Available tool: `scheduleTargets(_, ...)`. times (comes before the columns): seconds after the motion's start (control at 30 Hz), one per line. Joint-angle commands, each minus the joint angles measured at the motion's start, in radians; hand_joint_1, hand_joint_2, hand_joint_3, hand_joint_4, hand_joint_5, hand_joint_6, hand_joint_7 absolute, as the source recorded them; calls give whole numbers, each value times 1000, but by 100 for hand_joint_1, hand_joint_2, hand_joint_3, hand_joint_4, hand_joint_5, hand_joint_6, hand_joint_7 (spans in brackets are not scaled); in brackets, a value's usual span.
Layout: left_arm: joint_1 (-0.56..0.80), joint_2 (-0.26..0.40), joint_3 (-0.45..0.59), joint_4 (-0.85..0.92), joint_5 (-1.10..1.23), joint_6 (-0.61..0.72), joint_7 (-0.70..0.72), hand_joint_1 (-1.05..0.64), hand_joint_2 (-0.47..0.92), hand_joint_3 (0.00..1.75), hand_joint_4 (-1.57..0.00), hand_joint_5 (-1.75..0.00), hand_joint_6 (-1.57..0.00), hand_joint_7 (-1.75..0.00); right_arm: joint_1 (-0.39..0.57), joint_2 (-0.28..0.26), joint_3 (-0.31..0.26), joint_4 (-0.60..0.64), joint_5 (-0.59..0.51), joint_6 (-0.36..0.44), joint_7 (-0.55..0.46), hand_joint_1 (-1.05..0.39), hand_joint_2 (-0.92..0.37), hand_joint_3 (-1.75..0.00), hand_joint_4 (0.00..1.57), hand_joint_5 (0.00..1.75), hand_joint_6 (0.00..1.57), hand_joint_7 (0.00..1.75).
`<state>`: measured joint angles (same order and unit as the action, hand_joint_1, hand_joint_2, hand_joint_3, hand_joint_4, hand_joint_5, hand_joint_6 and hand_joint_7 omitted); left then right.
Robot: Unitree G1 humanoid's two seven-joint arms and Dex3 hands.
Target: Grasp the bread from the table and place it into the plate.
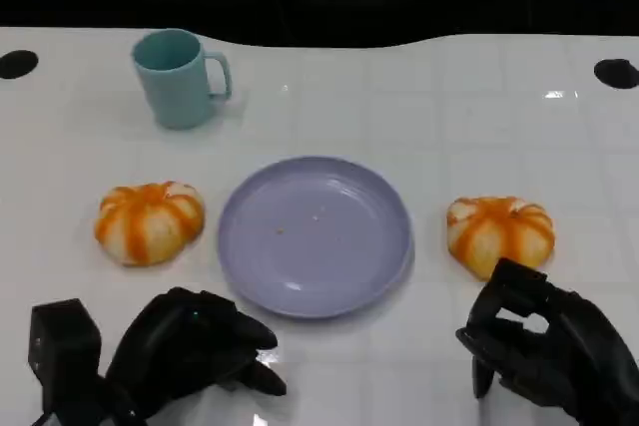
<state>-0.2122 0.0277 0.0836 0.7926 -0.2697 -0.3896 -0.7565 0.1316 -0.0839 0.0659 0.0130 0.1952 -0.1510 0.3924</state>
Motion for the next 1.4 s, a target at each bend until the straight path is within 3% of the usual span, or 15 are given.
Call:
scheduleTargets(0.03,-6,15,9,17,-3,-17,-15,-105,76,0,-157,-22,-157,-2,-31,-34,-13,-5,-32,-48,4,-45,-92,-22,48,168,44,127)
scheduleTargets(0.13,-2,15,7,10,-3,-9,-12,-105,76,0,-157,-22,-157,-2,-54,-54,-19,24,-54,-111,16,-43,-92,-19,35,144,38,99)
scheduleTargets(0.23,1,15,5,5,-2,-7,-10,-105,76,0,-157,-22,-157,-2,-76,-69,-26,67,-54,-190,37,-43,-92,-18,37,119,41,67)
scheduleTargets(0.4,1,13,3,6,5,-19,-4,-105,76,0,-157,-21,-157,-2,-98,-104,-38,105,-110,-282,25,-47,-92,-11,44,84,49,31)
scheduleTargets(0.5,2,12,3,3,4,-15,-3,-105,76,0,-157,-21,-157,-2,-107,-109,-48,112,-146,-319,-2,-47,-92,-10,44,79,50,26)
scheduleTargets(0.53,3,11,2,0,4,-13,-1,-105,76,0,-157,-21,-157,-2,-112,-113,-55,113,-173,-341,-22,-48,-92,-7,35,72,47,21)
scheduleTargets(0.77,8,9,-2,-12,10,-6,9,-105,76,0,-157,-21,-157,-2,-163,-201,-83,152,-407,-463,-168,-57,-91,-1,21,58,35,6)
scheduleTargets(0.97,9,8,-2,-14,11,-3,10,-105,76,0,-157,-22,-157,-2,-179,-257,-78,172,-598,-501,-310,-64,-91,0,14,50,33,2)
scheduleTargets(1.07,11,9,-3,-18,13,0,13,-105,76,0,-157,-22,-157,-2,-183,-273,-74,171,-661,-499,-366,-65,-91,0,12,47,31,1)
scheduleTargets(1.4,6,7,-3,-9,16,-11,14,-105,76,0,-157,-22,-157,-2,-187,-321,-58,79,-826,-341,-411,-69,-87,0,6,40,25,0)
